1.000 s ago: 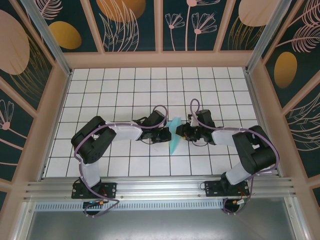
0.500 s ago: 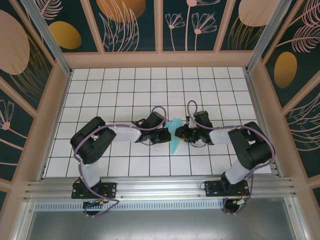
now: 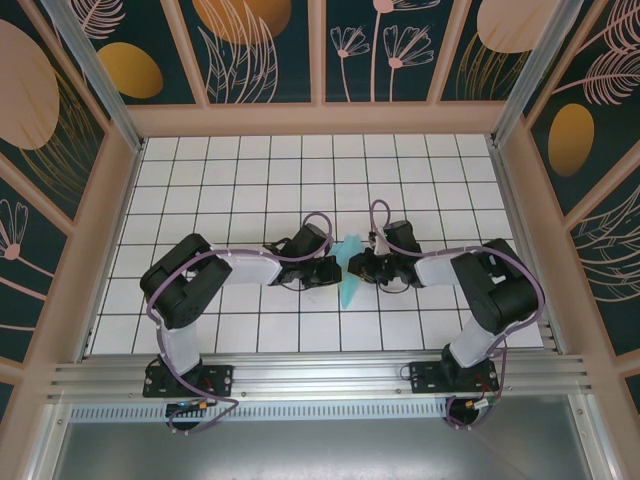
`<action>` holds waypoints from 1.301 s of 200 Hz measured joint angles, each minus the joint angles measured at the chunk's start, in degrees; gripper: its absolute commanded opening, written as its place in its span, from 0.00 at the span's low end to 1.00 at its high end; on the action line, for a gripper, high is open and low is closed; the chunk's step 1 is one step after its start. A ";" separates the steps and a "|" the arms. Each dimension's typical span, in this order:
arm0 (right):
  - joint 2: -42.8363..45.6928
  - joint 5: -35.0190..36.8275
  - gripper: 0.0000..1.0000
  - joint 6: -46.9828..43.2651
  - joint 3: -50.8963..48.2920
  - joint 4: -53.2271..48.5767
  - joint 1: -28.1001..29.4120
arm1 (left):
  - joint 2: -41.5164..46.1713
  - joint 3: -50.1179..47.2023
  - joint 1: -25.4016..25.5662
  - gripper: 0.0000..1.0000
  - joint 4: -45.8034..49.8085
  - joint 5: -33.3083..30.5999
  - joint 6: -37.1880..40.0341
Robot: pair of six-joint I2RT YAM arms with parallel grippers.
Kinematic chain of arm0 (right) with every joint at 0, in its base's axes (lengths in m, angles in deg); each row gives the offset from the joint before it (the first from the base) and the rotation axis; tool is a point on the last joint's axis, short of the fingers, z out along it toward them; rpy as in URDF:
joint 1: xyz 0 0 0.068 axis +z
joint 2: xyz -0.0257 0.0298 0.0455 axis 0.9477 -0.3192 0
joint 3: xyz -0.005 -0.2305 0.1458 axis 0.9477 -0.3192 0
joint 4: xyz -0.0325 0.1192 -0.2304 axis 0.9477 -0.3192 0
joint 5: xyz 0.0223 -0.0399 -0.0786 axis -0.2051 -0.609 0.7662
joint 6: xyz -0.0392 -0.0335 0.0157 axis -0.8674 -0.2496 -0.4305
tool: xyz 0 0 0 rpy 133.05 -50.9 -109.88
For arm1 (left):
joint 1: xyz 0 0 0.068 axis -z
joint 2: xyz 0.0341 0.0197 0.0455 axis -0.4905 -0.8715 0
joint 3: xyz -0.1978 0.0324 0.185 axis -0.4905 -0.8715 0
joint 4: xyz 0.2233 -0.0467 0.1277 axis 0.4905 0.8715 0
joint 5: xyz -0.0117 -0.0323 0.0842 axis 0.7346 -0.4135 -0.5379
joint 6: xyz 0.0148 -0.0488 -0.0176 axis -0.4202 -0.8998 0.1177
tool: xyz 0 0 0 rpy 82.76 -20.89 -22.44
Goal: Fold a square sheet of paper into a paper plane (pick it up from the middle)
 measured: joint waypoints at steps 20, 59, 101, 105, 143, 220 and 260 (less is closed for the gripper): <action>-0.07 0.02 0.12 -0.26 0.44 -0.26 0.07 | 0.33 -0.33 0.00 0.11 -0.15 -0.02 -0.02; 0.31 1.77 0.08 -2.62 2.56 -4.07 0.17 | 4.37 -4.20 0.00 0.13 -1.20 -0.98 -1.11; 5.77 11.50 0.08 -8.41 8.41 -17.55 1.42 | 15.50 -9.62 0.00 0.18 -4.39 -6.97 -3.02; 6.29 12.79 0.08 -9.14 9.22 -18.93 1.73 | 16.74 -10.10 0.02 0.18 -4.55 -7.80 -3.13; 8.94 34.62 0.08 -12.83 19.21 -34.64 8.81 | 27.96 -15.06 0.00 0.25 -4.94 -18.51 -4.98; -4.17 60.59 0.08 -9.94 32.50 -55.06 22.43 | 48.06 -27.52 -0.02 0.37 0.31 -38.80 -13.14; -15.47 61.00 0.11 -8.07 39.10 -58.53 25.53 | 58.88 -32.44 -0.13 0.40 4.46 -46.56 -16.79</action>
